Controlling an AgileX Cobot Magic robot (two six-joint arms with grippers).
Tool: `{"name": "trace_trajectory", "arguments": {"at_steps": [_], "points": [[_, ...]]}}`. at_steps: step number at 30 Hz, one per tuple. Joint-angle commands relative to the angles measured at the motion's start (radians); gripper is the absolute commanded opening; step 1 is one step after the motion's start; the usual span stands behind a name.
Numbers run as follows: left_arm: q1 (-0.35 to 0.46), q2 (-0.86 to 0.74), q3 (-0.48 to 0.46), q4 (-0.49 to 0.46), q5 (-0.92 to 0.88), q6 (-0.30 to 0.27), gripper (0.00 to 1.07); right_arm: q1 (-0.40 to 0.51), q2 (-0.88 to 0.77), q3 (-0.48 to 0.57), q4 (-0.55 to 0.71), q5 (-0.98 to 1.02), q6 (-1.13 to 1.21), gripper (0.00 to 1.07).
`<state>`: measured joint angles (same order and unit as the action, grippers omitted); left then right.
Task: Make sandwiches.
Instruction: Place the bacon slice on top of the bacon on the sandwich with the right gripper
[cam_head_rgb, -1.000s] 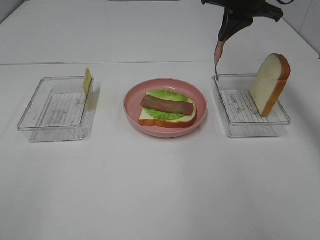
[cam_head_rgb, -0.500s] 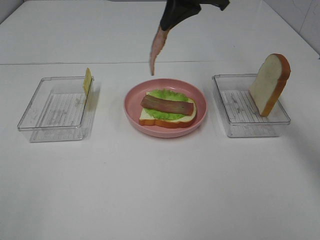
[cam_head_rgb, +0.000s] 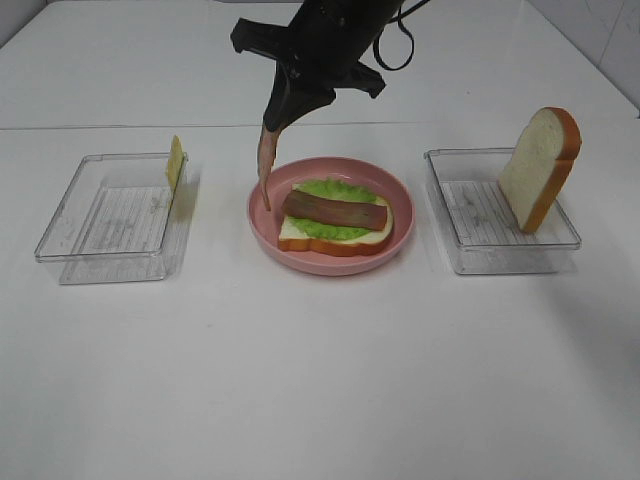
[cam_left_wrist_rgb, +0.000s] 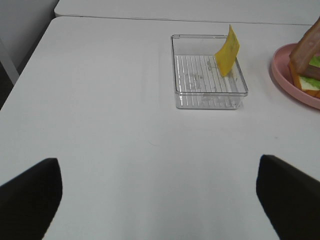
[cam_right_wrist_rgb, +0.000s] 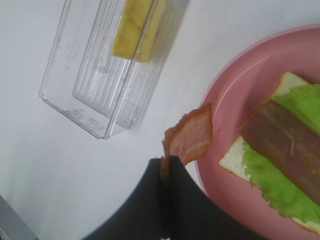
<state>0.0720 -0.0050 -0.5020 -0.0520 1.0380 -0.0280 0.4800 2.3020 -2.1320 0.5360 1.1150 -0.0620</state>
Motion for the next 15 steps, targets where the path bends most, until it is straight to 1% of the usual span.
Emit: {"name": "trace_trajectory", "arguments": {"at_steps": [1,5,7,9,10,13,14,15], "points": [[0.001,-0.021,0.002,-0.009,-0.005,0.000,1.02,0.003,0.015,0.000,-0.001,-0.010,-0.023,0.00],[0.001,-0.021,0.002,-0.009,-0.005,0.000,1.02,0.002,0.025,0.000,-0.029,-0.009,-0.023,0.00],[0.001,-0.021,0.002,-0.009,-0.005,0.000,1.02,0.001,0.029,0.000,-0.138,-0.010,0.001,0.00],[0.001,-0.021,0.002,-0.009,-0.005,0.000,1.02,0.001,0.029,0.000,-0.162,-0.010,0.007,0.00],[0.001,-0.021,0.002,-0.009,-0.005,0.000,1.02,0.001,0.029,0.000,-0.228,-0.008,0.029,0.00],[0.001,-0.021,0.002,-0.009,-0.005,0.000,1.02,0.001,0.029,0.000,-0.253,-0.005,0.039,0.00],[0.001,-0.021,0.002,-0.009,-0.005,0.000,1.02,0.001,0.029,0.000,-0.301,0.001,0.055,0.00],[0.001,-0.021,0.002,-0.009,-0.005,0.000,1.02,0.001,0.029,0.000,-0.316,0.003,0.062,0.00]]}}
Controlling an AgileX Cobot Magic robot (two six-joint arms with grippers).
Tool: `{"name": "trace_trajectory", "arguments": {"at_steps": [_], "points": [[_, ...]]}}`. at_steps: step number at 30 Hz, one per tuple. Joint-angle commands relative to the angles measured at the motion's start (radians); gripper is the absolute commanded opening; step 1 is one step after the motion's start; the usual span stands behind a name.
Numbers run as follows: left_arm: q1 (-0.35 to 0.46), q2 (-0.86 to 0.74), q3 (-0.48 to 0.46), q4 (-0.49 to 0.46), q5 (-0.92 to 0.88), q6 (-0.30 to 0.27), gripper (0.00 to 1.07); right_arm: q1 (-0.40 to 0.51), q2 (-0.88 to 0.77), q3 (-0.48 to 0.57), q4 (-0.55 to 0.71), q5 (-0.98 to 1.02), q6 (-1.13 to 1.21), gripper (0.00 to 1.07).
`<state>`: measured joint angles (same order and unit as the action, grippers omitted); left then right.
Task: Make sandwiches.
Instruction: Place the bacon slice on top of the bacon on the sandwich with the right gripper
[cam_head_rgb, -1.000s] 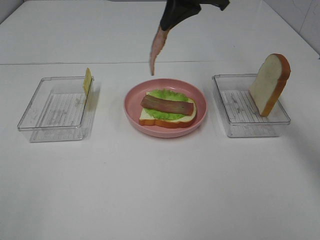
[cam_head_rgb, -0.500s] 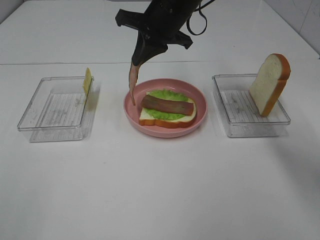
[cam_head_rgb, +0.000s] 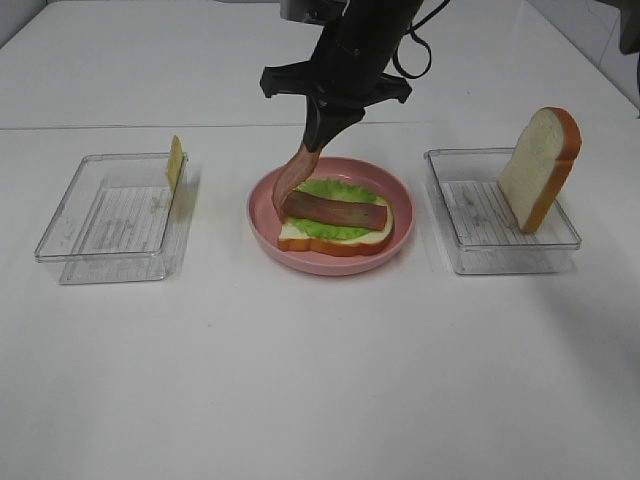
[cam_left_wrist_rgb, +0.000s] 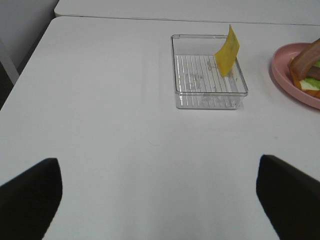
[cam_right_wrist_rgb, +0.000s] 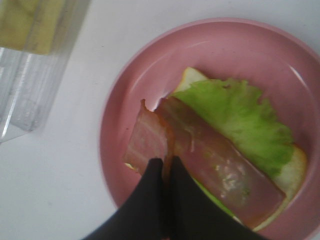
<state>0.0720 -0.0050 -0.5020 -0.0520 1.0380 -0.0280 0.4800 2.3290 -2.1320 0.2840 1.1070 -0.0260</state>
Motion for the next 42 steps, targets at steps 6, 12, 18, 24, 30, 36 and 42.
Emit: {"name": "trace_trajectory", "arguments": {"at_steps": [6,12,18,24,30,36,42], "points": [[0.001,-0.021,0.002,-0.009,-0.005,0.000,1.02,0.001,0.002,0.000,-0.088,0.015,0.033,0.00],[0.001,-0.021,0.002,-0.009,-0.005,0.000,1.02,0.001,0.002,0.000,-0.100,0.022,0.038,0.00],[0.001,-0.021,0.002,-0.009,-0.005,0.000,1.02,0.001,0.002,0.000,-0.104,0.046,0.043,0.01],[0.001,-0.021,0.002,-0.009,-0.005,0.000,1.02,0.001,0.002,0.000,-0.109,0.040,0.043,0.35],[0.001,-0.021,0.002,-0.009,-0.005,0.000,1.02,0.001,0.002,0.000,-0.146,0.037,0.039,0.75],[0.001,-0.021,0.002,-0.009,-0.005,0.000,1.02,0.003,-0.005,-0.003,-0.205,0.037,0.091,0.88],[0.001,-0.021,0.002,-0.009,-0.005,0.000,1.02,0.003,-0.035,-0.003,-0.284,0.107,0.141,0.88]]}}
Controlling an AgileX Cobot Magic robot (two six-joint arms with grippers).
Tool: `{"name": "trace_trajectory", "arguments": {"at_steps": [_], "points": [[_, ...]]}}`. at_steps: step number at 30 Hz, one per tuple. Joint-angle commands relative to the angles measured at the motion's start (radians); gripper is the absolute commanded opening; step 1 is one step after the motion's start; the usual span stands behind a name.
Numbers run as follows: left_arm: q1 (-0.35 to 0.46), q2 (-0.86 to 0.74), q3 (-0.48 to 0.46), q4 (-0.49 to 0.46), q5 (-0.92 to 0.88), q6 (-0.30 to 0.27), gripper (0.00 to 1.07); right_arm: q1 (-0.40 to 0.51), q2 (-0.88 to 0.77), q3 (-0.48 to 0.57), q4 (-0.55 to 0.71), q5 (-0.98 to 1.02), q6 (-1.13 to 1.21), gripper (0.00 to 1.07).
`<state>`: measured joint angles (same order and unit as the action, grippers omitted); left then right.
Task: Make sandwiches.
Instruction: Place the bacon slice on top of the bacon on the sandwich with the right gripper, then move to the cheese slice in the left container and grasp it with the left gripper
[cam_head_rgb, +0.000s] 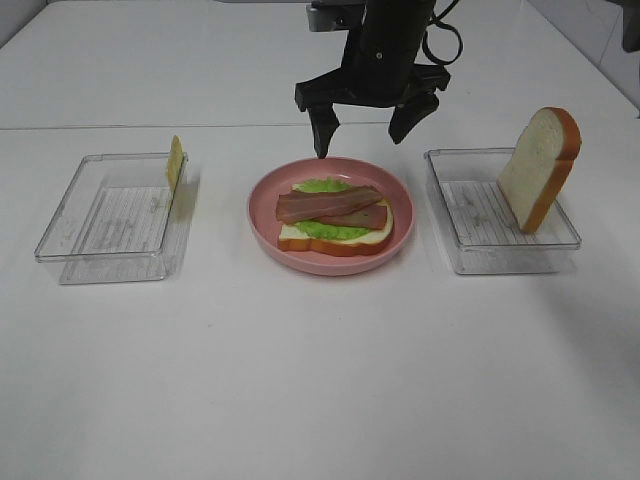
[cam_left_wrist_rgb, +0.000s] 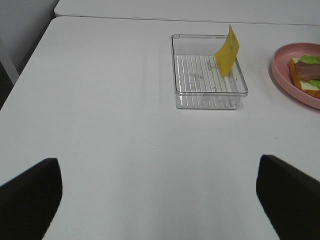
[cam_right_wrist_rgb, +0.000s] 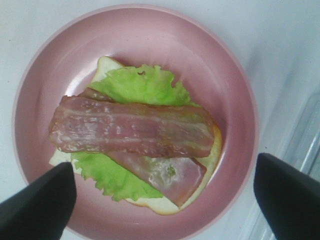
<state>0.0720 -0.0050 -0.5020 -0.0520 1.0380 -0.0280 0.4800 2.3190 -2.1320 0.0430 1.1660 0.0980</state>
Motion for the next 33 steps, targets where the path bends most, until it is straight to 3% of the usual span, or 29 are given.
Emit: {"name": "trace_trajectory", "arguments": {"at_steps": [1,7,13,16,18,20,21,24,27,28,30,32,33], "points": [[0.001,-0.021,0.002,-0.009,-0.005,0.000,1.02,0.003,-0.038,-0.003,-0.048,0.065,0.010,0.88],[0.001,-0.021,0.002,-0.009,-0.005,0.000,1.02,0.000,-0.121,-0.004,-0.092,0.114,-0.036,0.88],[0.001,-0.021,0.002,-0.009,-0.005,0.000,1.02,-0.069,-0.244,-0.004,-0.102,0.114,-0.053,0.87],[0.001,-0.021,0.002,-0.010,-0.005,0.000,1.02,-0.192,-0.291,-0.004,-0.100,0.114,-0.056,0.87],[0.001,-0.021,0.002,-0.010,-0.005,0.000,1.02,-0.222,-0.298,-0.001,-0.100,0.114,-0.056,0.87],[0.001,-0.021,0.002,-0.010,-0.005,0.000,1.02,-0.326,-0.318,0.024,-0.099,0.114,-0.057,0.87],[0.001,-0.021,0.002,-0.010,-0.005,0.000,1.02,-0.384,-0.335,0.063,-0.095,0.114,-0.057,0.86],[0.001,-0.021,0.002,-0.011,-0.005,0.000,1.02,-0.447,-0.377,0.150,-0.083,0.114,-0.057,0.84],[0.001,-0.021,0.002,-0.011,-0.005,0.000,1.02,-0.459,-0.398,0.187,-0.081,0.114,-0.058,0.84],[0.001,-0.021,0.002,-0.011,-0.005,0.000,1.02,-0.478,-0.449,0.276,-0.081,0.114,-0.059,0.84],[0.001,-0.021,0.002,-0.011,-0.005,0.000,1.02,-0.485,-0.475,0.317,-0.083,0.114,-0.059,0.84],[0.001,-0.021,0.002,-0.011,-0.005,0.000,1.02,-0.488,-0.590,0.485,-0.091,0.114,-0.053,0.84],[0.001,-0.021,0.002,-0.011,-0.005,0.000,1.02,-0.488,-0.590,0.485,-0.091,0.114,-0.053,0.84]]}}
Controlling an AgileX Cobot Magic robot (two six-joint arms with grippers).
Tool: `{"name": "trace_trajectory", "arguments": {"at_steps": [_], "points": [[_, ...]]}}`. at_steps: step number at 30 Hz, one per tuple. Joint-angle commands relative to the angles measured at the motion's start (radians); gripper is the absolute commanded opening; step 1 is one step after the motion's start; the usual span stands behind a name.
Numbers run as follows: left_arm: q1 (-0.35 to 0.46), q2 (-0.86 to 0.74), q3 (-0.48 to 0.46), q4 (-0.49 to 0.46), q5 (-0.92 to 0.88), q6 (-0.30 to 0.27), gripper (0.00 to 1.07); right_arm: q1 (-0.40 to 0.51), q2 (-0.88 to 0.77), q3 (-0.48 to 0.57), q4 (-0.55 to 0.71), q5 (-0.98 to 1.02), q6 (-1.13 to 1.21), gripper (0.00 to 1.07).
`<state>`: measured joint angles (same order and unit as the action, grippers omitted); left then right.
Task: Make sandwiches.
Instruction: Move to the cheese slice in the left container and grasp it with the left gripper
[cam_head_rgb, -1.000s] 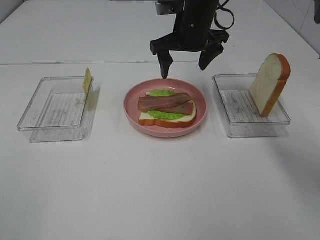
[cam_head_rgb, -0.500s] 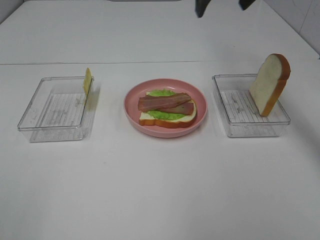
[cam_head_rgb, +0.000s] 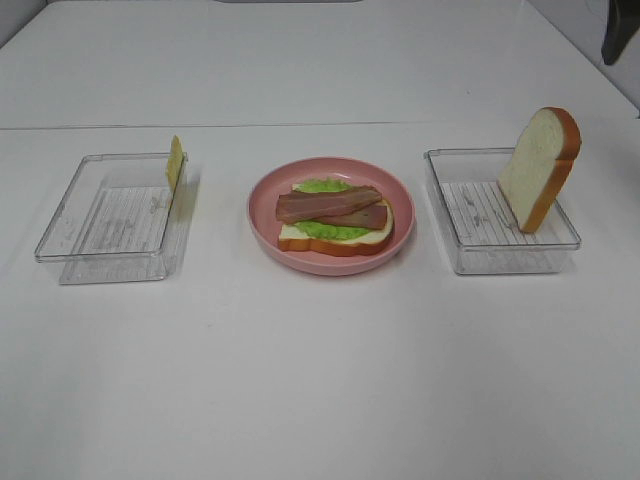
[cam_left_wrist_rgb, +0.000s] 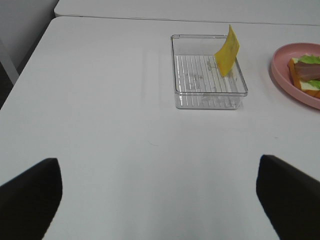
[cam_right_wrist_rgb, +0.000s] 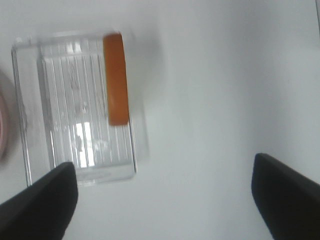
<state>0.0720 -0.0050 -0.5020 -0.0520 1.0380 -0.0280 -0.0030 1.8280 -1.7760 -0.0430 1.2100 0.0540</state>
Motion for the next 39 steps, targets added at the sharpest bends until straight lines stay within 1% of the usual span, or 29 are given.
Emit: {"name": "trace_trajectory", "arguments": {"at_steps": [1,2,3,4,5,6,7,8,9,10,11,12,14,15,16,17,18,20,21,22,23,24,26,27,29,31,32,35,39], "points": [[0.001,-0.021,0.002,-0.011,-0.005,0.000,1.02,-0.002,-0.192,0.259,-0.005,0.067,0.007,0.84],[0.001,-0.021,0.002,-0.011,-0.005,0.000,1.02,-0.002,-0.247,0.324,0.000,0.064,0.016,0.84],[0.001,-0.021,0.002,-0.011,-0.005,0.000,1.02,-0.002,-0.247,0.324,0.000,0.064,0.016,0.84],[0.001,-0.021,0.002,-0.011,-0.005,0.000,1.02,-0.002,-0.372,0.440,0.012,0.050,0.019,0.84],[0.001,-0.021,0.002,-0.011,-0.005,0.000,1.02,-0.002,-0.437,0.503,0.014,0.037,0.019,0.84],[0.001,-0.021,0.002,-0.011,-0.005,0.000,1.02,-0.002,-0.437,0.503,0.014,0.037,0.019,0.84],[0.001,-0.021,0.002,-0.011,-0.005,0.000,1.02,-0.002,-0.562,0.609,0.014,0.015,0.019,0.84],[0.001,-0.021,0.002,-0.011,-0.005,0.000,1.02,-0.002,-0.618,0.653,0.014,0.006,0.019,0.84],[0.001,-0.021,0.002,-0.011,-0.005,0.000,1.02,-0.002,-0.618,0.653,0.014,0.006,0.019,0.84],[0.001,-0.021,0.002,-0.011,-0.005,0.000,1.02,-0.002,-0.761,0.750,0.014,-0.014,0.019,0.84],[0.001,-0.021,0.002,-0.011,-0.005,0.000,1.02,-0.002,-0.833,0.792,0.014,-0.021,0.019,0.84],[0.001,-0.021,0.002,-0.011,-0.005,0.000,1.02,-0.002,-0.833,0.792,0.014,-0.021,0.019,0.84],[0.001,-0.021,0.002,-0.013,-0.005,0.000,1.02,-0.002,-1.089,0.913,0.015,-0.053,0.010,0.84],[0.001,-0.021,0.002,-0.013,-0.005,0.000,1.02,-0.002,-1.089,0.913,0.015,-0.053,0.010,0.84],[0.001,-0.021,0.002,-0.014,-0.005,0.000,1.02,-0.002,-1.140,0.931,0.013,-0.059,0.006,0.84],[0.001,-0.021,0.002,-0.014,-0.005,0.000,1.02,-0.002,-1.260,0.972,0.012,-0.069,-0.005,0.84],[0.001,-0.021,0.002,-0.014,-0.005,0.000,1.02,-0.002,-1.260,0.972,0.012,-0.069,-0.005,0.84],[0.001,-0.021,0.002,-0.016,-0.005,0.000,1.02,-0.002,-1.367,1.007,0.009,-0.070,-0.021,0.84],[0.001,-0.021,0.002,-0.016,-0.005,0.000,1.02,-0.002,-1.367,1.007,0.009,-0.070,-0.021,0.84],[0.001,-0.021,0.002,-0.016,-0.005,0.000,1.02,-0.002,-1.452,1.040,0.009,-0.069,-0.023,0.84],[0.001,-0.021,0.002,-0.016,-0.005,0.000,1.02,-0.002,-1.496,1.054,0.010,-0.066,-0.022,0.84],[0.001,-0.021,0.002,-0.016,-0.005,0.000,1.02,-0.002,-1.496,1.054,0.010,-0.066,-0.022,0.84],[0.001,-0.021,0.002,-0.016,-0.005,0.000,1.02,-0.002,-1.641,1.127,0.008,-0.066,-0.027,0.84],[0.001,-0.021,0.002,-0.016,-0.005,0.000,1.02,-0.002,-1.641,1.127,0.008,-0.066,-0.027,0.84],[0.001,-0.021,0.002,-0.016,-0.005,0.000,1.02,-0.002,-1.751,1.164,0.009,-0.066,-0.043,0.84],[0.001,-0.021,0.002,-0.016,-0.005,0.000,1.02,-0.002,-1.779,1.171,0.008,-0.066,-0.047,0.84],[0.001,-0.021,0.002,-0.016,-0.005,0.000,1.02,-0.002,-1.845,1.188,0.009,-0.066,-0.054,0.84],[0.001,-0.021,0.002,-0.016,-0.005,0.000,1.02,-0.002,-1.846,1.206,0.014,-0.037,-0.054,0.84],[0.001,-0.014,0.002,-0.016,-0.005,0.001,1.02,-0.002,-1.853,1.238,0.027,-0.066,-0.054,0.84]]}}
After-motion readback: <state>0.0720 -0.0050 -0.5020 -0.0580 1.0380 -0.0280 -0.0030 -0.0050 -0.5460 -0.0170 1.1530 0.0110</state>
